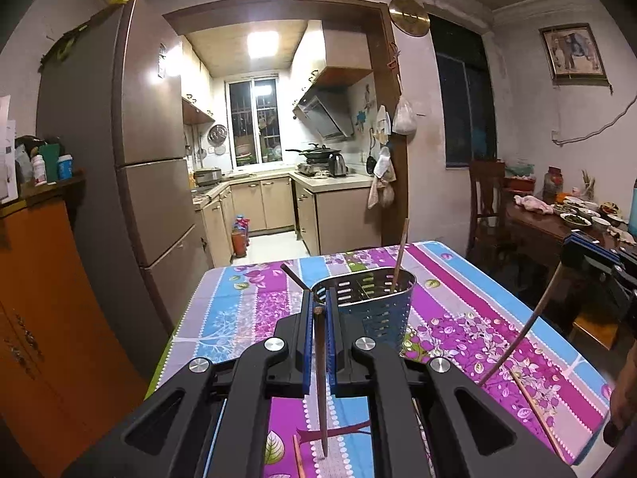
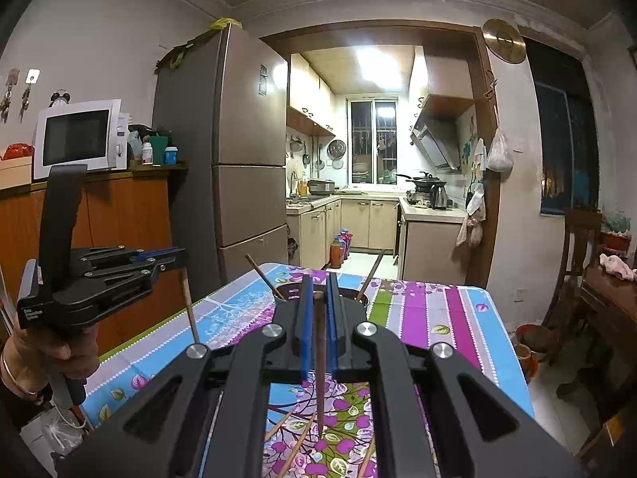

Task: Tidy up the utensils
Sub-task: 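Lower the chopsticks into the blue holder with both tools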

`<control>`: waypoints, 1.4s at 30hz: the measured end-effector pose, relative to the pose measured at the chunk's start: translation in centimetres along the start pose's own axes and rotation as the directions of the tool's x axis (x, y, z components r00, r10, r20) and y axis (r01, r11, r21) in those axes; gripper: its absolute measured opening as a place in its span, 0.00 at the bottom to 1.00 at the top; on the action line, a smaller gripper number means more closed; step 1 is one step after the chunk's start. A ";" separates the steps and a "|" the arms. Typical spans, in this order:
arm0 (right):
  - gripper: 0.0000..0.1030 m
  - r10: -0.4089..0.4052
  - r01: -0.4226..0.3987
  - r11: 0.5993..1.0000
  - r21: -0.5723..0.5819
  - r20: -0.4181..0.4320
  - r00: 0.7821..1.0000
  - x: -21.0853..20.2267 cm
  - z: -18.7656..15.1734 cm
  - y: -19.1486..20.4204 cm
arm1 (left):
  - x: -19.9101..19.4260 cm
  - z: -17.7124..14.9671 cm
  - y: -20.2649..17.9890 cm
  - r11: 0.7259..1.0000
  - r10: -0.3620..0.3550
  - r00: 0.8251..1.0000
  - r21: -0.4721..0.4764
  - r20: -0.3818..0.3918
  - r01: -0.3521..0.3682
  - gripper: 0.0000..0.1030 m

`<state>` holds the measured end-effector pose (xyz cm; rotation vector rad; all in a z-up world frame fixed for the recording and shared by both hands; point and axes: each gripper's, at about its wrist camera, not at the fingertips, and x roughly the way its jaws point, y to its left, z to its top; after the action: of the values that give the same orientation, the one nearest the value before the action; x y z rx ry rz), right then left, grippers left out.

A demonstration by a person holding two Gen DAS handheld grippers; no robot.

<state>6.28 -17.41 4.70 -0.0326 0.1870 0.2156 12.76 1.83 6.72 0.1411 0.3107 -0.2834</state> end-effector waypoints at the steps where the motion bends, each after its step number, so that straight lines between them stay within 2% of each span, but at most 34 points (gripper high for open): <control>1: 0.05 0.000 0.000 1.000 -0.001 0.001 1.000 0.0 0.1 0.0 | 0.0 0.1 -0.2 1.000 0.005 1.000 0.000 0.002 -0.005 0.07; 11: 0.05 -0.006 0.006 1.000 -0.013 0.022 1.000 -0.2 1.5 -0.2 | -0.9 0.4 -2.2 0.993 0.093 0.994 0.064 0.060 -0.097 0.07; 18: 0.05 -0.005 0.006 1.000 -0.024 0.034 0.999 0.1 2.3 0.0 | -1.1 0.4 -2.8 0.989 0.116 0.990 0.082 0.079 -0.123 0.07; 25: 0.05 -0.003 0.004 0.999 -0.033 0.049 0.999 1.1 3.9 0.2 | -1.2 0.9 -3.3 0.989 0.111 0.990 0.087 0.088 -0.119 0.07; 31: 0.05 0.000 0.003 1.000 -0.030 0.105 0.994 2.6 7.7 -0.1 | -0.4 5.1 -2.6 0.999 0.026 0.993 0.045 0.116 -0.031 0.07; 33: 0.05 -0.005 0.008 1.000 -0.026 0.130 0.992 3.1 8.9 -0.2 | 0.0 7.1 -2.1 1.000 -0.024 0.990 0.010 0.136 0.023 0.07; 35: 0.05 -0.011 0.014 1.000 -0.020 0.148 0.989 3.7 9.8 -0.5 | 0.5 8.7 -1.6 0.999 -0.039 0.987 -0.017 0.154 0.042 0.07; 37: 0.05 -0.021 0.024 1.000 -0.012 0.172 0.985 4.7 10.8 -0.8 | 0.8 10.3 -1.5 0.998 -0.049 0.983 -0.036 0.179 0.056 0.07; 42: 0.05 -0.040 0.036 0.999 0.023 0.214 0.976 8.0 12.0 -1.6 | 2.2 13.9 -1.4 0.997 -0.033 0.955 -0.057 0.294 0.051 0.07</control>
<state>16.43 -16.64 14.98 0.0064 -0.0272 0.1776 18.31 -2.55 18.99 0.0284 0.0281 -0.3317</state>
